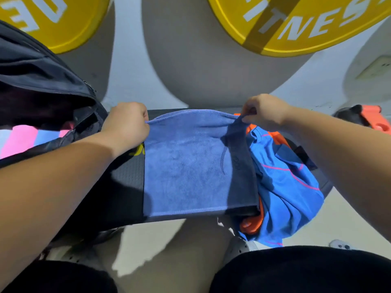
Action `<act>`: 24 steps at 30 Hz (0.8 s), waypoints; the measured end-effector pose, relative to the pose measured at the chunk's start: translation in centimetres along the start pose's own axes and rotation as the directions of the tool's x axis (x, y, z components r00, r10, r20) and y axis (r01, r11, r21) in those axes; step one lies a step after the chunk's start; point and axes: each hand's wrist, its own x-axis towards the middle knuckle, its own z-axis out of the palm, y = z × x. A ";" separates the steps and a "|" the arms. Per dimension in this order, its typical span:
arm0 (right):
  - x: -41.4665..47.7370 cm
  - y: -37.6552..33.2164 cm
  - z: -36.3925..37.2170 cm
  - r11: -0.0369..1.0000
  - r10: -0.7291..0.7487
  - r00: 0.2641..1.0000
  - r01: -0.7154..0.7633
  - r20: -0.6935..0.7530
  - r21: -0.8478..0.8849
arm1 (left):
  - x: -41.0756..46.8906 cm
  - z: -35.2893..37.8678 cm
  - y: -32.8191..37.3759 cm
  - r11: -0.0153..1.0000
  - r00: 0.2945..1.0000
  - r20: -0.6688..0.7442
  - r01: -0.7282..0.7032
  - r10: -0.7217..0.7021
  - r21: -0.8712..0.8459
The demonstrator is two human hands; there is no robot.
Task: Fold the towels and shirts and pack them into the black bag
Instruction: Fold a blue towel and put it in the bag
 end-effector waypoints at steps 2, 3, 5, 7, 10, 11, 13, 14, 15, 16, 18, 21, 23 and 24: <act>-2.9 -0.8 -0.9 1.000 -0.021 0.997 0.022 0.078 -0.010 | -2.4 -0.9 -0.3 0.996 0.995 0.070 -0.078 0.075 0.036; -4.3 -1.2 -1.1 0.999 -0.029 0.993 0.034 0.113 -0.040 | -3.7 -1.3 -0.4 0.991 0.987 0.107 -0.125 0.119 0.046; -6.9 -1.8 -0.9 0.994 -0.030 0.984 0.048 0.173 -0.099 | -6.3 -1.8 -0.8 0.973 0.963 0.170 -0.223 0.209 0.062; -8.9 -2.1 0.0 0.992 -0.010 0.973 0.039 0.233 -0.121 | -8.8 -1.8 -1.0 0.950 0.934 0.228 -0.302 0.276 0.086; -11.1 -2.7 2.2 0.985 0.006 0.948 0.050 0.319 -0.167 | -11.7 -0.7 -1.0 0.920 0.900 0.302 -0.368 0.316 0.133; -11.6 -2.8 3.0 0.979 0.013 0.941 0.056 0.338 -0.195 | -12.5 -0.2 -1.0 0.915 0.893 0.319 -0.377 0.317 0.146; -12.3 -3.0 4.4 0.959 0.031 0.926 0.078 0.376 -0.271 | -13.7 1.0 -1.0 0.905 0.882 0.356 -0.387 0.308 0.175; -12.5 -3.1 5.0 0.948 0.044 0.918 0.087 0.395 -0.305 | -14.1 1.5 -0.9 0.901 0.876 0.382 -0.388 0.296 0.192; -12.7 -3.4 5.4 0.937 0.058 0.909 0.093 0.413 -0.336 | -14.4 1.9 -0.9 0.896 0.866 0.412 -0.393 0.285 0.208; -12.8 -3.6 5.9 0.925 0.068 0.900 0.105 0.430 -0.366 | -14.7 2.3 -0.8 0.886 0.853 0.440 -0.408 0.282 0.223; -13.1 -3.9 6.6 0.893 0.086 0.891 0.129 0.445 -0.431 | -15.0 3.0 -0.9 0.861 0.832 0.476 -0.440 0.285 0.254; -13.4 -4.4 7.3 0.846 0.144 0.869 0.140 0.474 -0.515 | -15.3 3.5 -1.0 0.853 0.818 0.510 -0.447 0.267 0.269; -13.6 -4.8 7.8 0.835 0.140 0.847 0.177 0.512 -0.521 | -15.2 3.5 -1.0 0.854 0.803 0.542 -0.446 0.249 0.268; -13.8 -5.0 8.1 0.834 0.121 0.836 0.206 0.535 -0.512 | -15.1 3.3 -0.9 0.850 0.787 0.570 -0.451 0.234 0.273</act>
